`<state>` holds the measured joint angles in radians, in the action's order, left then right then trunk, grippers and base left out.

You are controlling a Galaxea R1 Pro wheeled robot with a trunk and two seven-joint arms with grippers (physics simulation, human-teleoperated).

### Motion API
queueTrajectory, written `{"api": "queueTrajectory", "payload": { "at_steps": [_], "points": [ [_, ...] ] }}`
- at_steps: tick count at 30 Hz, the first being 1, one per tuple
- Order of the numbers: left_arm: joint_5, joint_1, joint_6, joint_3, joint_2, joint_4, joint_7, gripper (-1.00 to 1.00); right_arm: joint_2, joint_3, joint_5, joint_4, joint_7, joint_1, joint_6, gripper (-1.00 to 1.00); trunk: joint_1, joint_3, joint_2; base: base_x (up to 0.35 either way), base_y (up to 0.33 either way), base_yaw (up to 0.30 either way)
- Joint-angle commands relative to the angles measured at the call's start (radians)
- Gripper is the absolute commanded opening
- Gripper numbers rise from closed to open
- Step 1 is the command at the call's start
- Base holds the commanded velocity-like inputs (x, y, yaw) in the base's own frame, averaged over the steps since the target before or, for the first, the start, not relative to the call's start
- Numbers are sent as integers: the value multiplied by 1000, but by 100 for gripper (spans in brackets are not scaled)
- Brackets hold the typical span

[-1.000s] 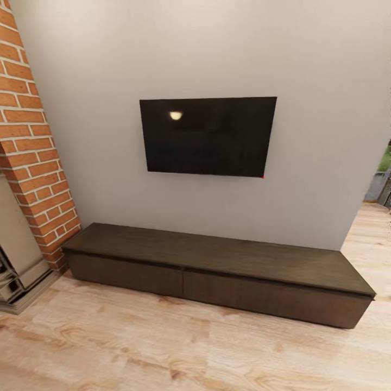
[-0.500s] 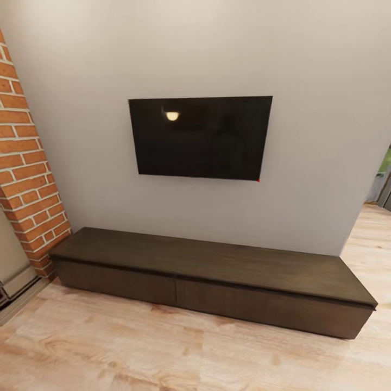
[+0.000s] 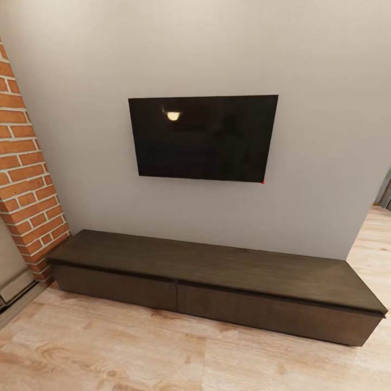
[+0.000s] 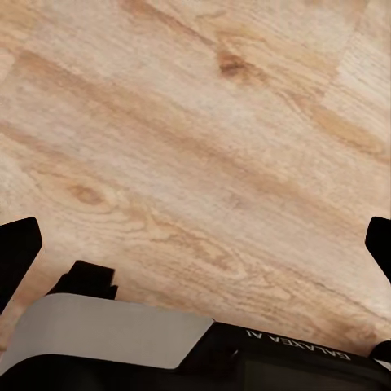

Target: Place each of the two pumpkins and all three candles from the living room inside a cabinet in the living room (use any cabinet), then make sure every cabinet is closed, and position the cauldron so it is next to a table in the living room.

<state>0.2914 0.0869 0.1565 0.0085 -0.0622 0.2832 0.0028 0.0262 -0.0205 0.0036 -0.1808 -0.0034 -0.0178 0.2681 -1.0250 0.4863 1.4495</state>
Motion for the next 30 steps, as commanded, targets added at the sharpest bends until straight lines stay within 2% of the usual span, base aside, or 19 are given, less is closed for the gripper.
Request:
{"api": "queueTrajectory", "payload": {
  "at_steps": [1, 9, 14, 19, 22, 24, 26, 27, 29, 30],
  "points": [
    [3, 1, 3, 1, 0, -1, 0, 100, 0, -1, 0, 1, 0, -1, 3, 100, 0, 1, 1, 29, 26, 0],
    [3, 1, 3, 1, 0, -1, 0, 100, 0, 4, -3, 1, 2, -1, 1, 100, 0, 1, 1, 8, 158, 0],
    [1, 1, 3, 0, 1, 1, -9, 100, 0, 7, -22, 0, 2, -1, 0, 100, 0, 1, 1, 0, 39, 0],
    [0, 1, -3, 0, 7, 23, -20, 100, 0, 7, -84, -6, -1, -1, -4, 100, 0, 1, 1, 0, 9, 0],
    [0, 2, -36, -1, 22, 92, -37, 100, -2, 8, -147, -16, 0, -1, -17, 100, 0, 1, 1, 0, 3, 0],
    [-1, 0, -110, -2, 29, 166, -42, 100, -3, 8, -177, -49, -2, -1, -43, 100, 0, 1, 1, 0, 1, 0],
    [-1, -3, -279, -1, 36, 308, -45, 100, -4, 8, -201, -138, -4, -1, -123, 100, 0, 1, 1, 0, 0, 0],
    [0, -4, -326, -1, 38, 351, -46, 100, -4, 8, -205, -164, -4, -1, -152, 100, 0, 1, 1, 0, 0, 0],
    [0, -7, -499, -1, 42, 528, -47, 100, -5, 9, -212, -279, -5, -1, -284, 100, 0, 1, 1, 0, 0, 0],
    [1, -9, -606, 0, 44, 645, -46, 100, -6, 10, -214, -372, -6, -1, -379, 100, 0, 1, 1, 0, 0, 0]
  ]
}}
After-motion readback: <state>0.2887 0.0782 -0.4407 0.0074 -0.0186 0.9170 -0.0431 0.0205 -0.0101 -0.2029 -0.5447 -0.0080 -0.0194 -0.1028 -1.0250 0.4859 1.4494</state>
